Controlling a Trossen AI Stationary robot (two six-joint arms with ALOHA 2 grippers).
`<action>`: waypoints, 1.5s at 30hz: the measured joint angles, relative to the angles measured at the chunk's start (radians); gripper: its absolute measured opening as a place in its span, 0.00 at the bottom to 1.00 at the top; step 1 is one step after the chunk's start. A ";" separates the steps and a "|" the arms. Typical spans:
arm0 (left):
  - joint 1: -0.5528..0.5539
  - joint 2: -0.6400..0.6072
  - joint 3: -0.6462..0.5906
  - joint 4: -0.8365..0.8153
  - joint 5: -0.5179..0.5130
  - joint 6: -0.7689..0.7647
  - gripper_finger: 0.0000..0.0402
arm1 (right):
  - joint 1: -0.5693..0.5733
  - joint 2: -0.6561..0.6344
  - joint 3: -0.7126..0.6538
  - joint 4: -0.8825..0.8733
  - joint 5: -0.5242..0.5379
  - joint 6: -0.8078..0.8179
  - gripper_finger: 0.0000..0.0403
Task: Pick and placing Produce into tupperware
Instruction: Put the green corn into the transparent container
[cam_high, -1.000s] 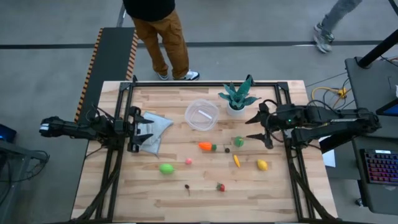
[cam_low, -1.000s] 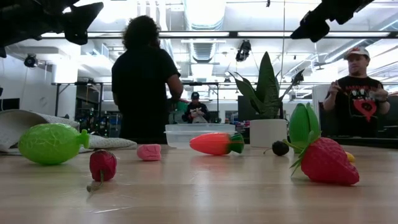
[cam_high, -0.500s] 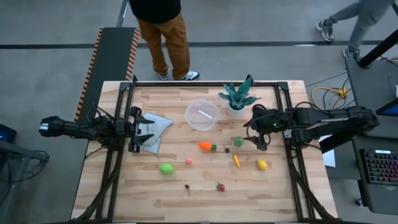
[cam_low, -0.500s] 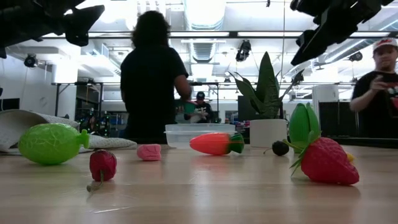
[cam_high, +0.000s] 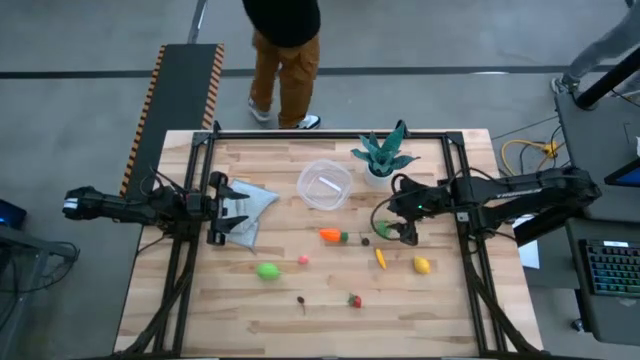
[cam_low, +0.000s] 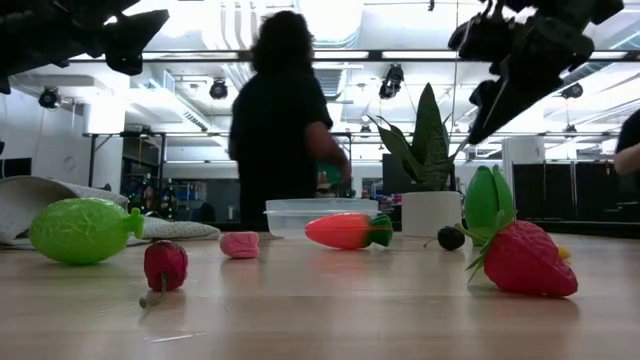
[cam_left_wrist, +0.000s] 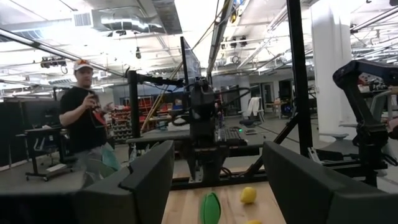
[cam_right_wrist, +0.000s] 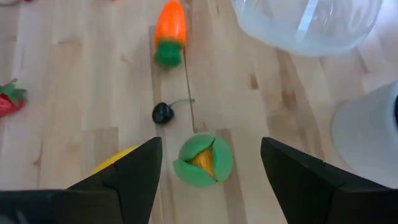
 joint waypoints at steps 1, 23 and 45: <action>0.000 0.000 0.000 0.001 0.000 0.000 0.57 | 0.000 0.013 0.000 0.000 0.000 0.005 0.66; 0.000 0.001 -0.001 0.000 -0.025 0.000 0.57 | 0.000 0.124 0.000 0.003 -0.002 0.060 0.65; 0.000 -0.001 -0.015 0.003 -0.025 0.000 0.57 | 0.000 0.278 0.000 0.034 0.000 0.107 0.66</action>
